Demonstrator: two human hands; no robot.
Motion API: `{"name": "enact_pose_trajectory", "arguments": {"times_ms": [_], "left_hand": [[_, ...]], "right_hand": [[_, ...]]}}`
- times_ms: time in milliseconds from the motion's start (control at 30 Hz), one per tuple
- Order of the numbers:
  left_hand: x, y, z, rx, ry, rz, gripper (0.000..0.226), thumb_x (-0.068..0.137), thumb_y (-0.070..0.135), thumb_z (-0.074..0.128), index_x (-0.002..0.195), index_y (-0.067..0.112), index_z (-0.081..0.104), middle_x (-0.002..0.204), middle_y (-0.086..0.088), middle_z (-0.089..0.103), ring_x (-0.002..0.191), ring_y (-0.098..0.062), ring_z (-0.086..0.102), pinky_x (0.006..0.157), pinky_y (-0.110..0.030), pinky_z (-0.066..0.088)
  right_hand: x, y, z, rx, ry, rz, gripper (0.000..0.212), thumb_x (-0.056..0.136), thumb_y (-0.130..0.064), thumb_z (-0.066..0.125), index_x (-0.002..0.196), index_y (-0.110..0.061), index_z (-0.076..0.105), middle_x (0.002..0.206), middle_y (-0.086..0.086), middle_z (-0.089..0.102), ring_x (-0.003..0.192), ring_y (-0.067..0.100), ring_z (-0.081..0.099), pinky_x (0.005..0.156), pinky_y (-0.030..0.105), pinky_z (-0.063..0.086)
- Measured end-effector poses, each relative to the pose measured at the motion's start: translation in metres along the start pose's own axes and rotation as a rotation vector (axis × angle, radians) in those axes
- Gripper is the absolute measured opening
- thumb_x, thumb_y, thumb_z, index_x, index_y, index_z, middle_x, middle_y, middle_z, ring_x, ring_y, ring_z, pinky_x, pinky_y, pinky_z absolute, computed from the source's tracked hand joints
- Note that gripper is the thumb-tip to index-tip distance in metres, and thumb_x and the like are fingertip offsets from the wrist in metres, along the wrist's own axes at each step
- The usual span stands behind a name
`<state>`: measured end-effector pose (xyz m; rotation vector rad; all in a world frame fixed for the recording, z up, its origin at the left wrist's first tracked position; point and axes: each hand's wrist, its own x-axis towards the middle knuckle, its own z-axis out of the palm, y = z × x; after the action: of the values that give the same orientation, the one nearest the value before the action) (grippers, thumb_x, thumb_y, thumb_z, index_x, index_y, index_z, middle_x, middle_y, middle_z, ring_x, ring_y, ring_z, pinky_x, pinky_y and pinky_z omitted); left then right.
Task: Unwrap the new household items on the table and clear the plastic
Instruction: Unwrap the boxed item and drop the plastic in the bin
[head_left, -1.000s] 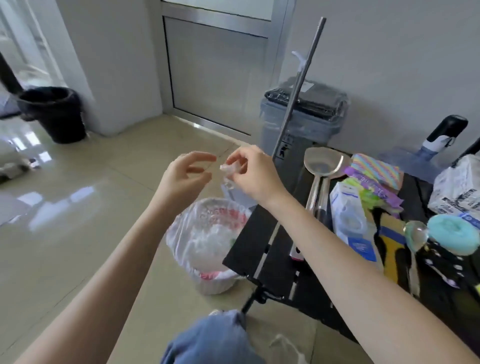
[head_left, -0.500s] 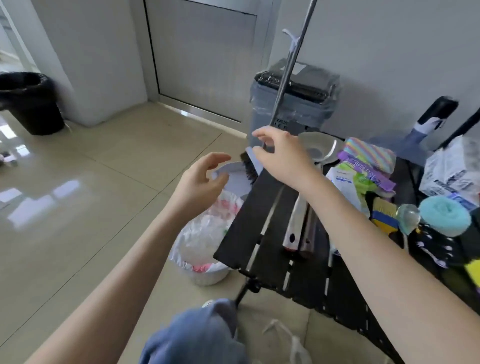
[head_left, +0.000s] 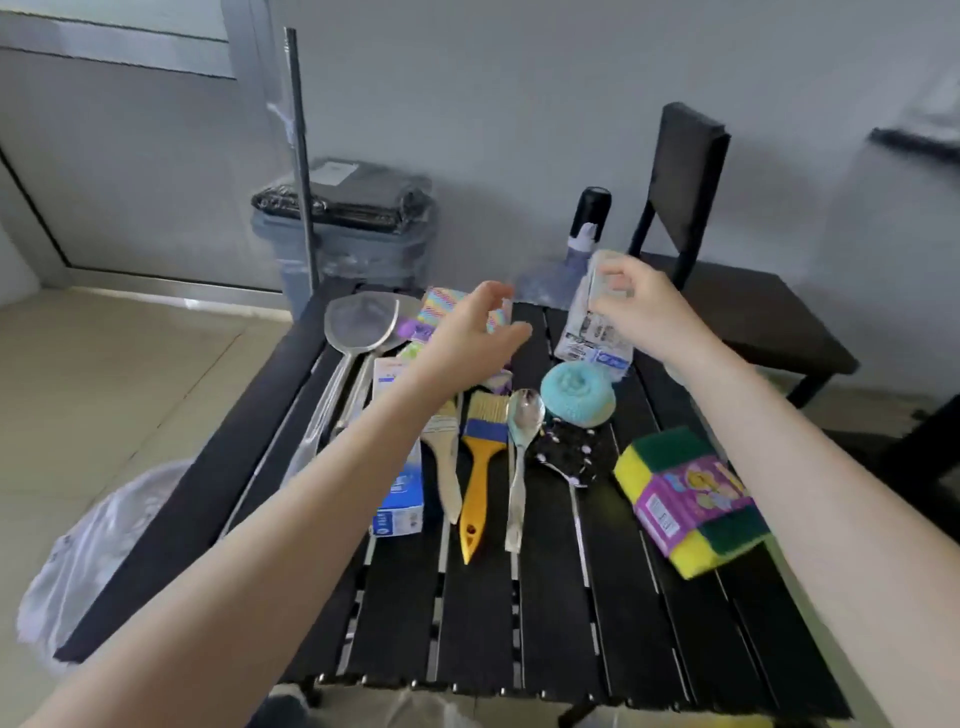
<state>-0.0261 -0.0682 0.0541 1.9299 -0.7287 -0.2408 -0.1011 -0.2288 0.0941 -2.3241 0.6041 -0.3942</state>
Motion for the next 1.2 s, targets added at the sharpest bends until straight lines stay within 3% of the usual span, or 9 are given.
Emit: {"name": "enact_pose_trajectory", "arguments": {"times_ms": [233,367,467,600,767,967,1033,1100,1200], "left_hand": [[0.071,0.015,0.070,-0.077,-0.171,-0.213,0.069,0.093,0.055,0.045,0.147,0.018,0.024,0.145,-0.006,0.039,0.123,-0.019,0.042,0.091,-0.030,0.033],[0.102,0.012,0.095,-0.085,-0.240,-0.321,0.084,0.087,0.070,0.039,0.152,0.022,0.014,0.159,-0.003,0.016,0.142,-0.028,0.025,0.110,-0.046,0.027],[0.111,0.005,0.109,-0.076,-0.272,-0.315,0.078,0.092,0.065,0.035,0.152,0.020,0.014,0.159,-0.003,0.018,0.140,-0.025,0.028,0.105,-0.039,0.029],[0.109,0.001,0.118,-0.070,-0.277,-0.192,0.058,0.097,0.047,0.043,0.146,0.018,0.033,0.142,0.001,0.044,0.116,-0.010,0.044,0.088,-0.022,0.029],[0.104,0.017,0.110,-0.030,-0.203,-0.091,0.056,0.095,0.044,0.050,0.143,0.022,0.032,0.131,-0.002,0.050,0.102,-0.012,0.052,0.062,-0.015,0.035],[0.067,0.041,0.084,-0.188,-0.136,0.012,0.055,0.089,0.051,0.052,0.134,0.026,0.034,0.139,-0.005,0.041,0.121,-0.016,0.046,0.085,-0.025,0.037],[0.046,0.045,0.072,-0.244,-0.069,0.022,0.053,0.091,0.054,0.045,0.134,0.025,0.034,0.136,-0.004,0.039,0.122,-0.016,0.043,0.083,-0.026,0.036],[0.024,0.048,0.057,-0.287,0.009,0.022,0.057,0.090,0.060,0.043,0.136,0.028,0.034,0.133,-0.001,0.040,0.115,-0.011,0.046,0.078,-0.024,0.037],[-0.007,0.049,0.032,-0.308,0.054,-0.016,0.063,0.090,0.062,0.043,0.143,0.033,0.025,0.110,0.004,0.045,0.090,-0.005,0.049,0.082,-0.029,0.035]], "right_hand": [[0.036,0.059,-0.017,0.176,-0.112,0.268,0.063,0.097,-0.039,0.052,0.149,-0.015,0.025,0.130,-0.005,0.042,0.106,0.013,0.044,0.089,0.028,0.036],[0.062,0.078,-0.006,0.215,-0.159,0.394,0.064,0.101,-0.053,0.029,0.153,-0.018,0.017,0.156,0.010,0.029,0.137,0.033,0.036,0.110,0.044,0.031],[0.073,0.088,0.004,0.320,-0.195,0.427,0.066,0.099,-0.058,0.026,0.154,-0.021,0.020,0.155,0.009,0.031,0.138,0.034,0.036,0.109,0.051,0.030],[0.076,0.094,0.011,0.369,-0.217,0.402,0.060,0.098,-0.057,0.034,0.149,-0.025,0.030,0.143,0.006,0.048,0.128,0.032,0.047,0.101,0.055,0.037],[0.065,0.093,0.007,0.522,-0.136,0.341,0.053,0.097,-0.050,0.043,0.144,-0.028,0.033,0.129,0.005,0.058,0.106,0.028,0.059,0.074,0.042,0.047],[0.020,0.062,-0.024,0.628,-0.040,0.119,0.041,0.095,-0.040,0.053,0.134,-0.036,0.040,0.133,-0.002,0.054,0.114,0.018,0.057,0.093,0.043,0.047],[-0.004,0.050,-0.030,0.716,-0.069,0.059,0.034,0.097,-0.032,0.053,0.130,-0.033,0.046,0.126,-0.005,0.060,0.104,0.009,0.061,0.086,0.032,0.050],[-0.027,0.038,-0.030,0.836,-0.116,0.044,0.025,0.098,-0.025,0.051,0.122,-0.031,0.054,0.116,-0.006,0.065,0.100,0.008,0.063,0.083,0.026,0.051],[-0.060,0.026,-0.018,0.975,-0.206,0.059,0.019,0.099,-0.021,0.047,0.111,-0.031,0.058,0.111,-0.002,0.065,0.103,0.016,0.062,0.096,0.036,0.050]]}}
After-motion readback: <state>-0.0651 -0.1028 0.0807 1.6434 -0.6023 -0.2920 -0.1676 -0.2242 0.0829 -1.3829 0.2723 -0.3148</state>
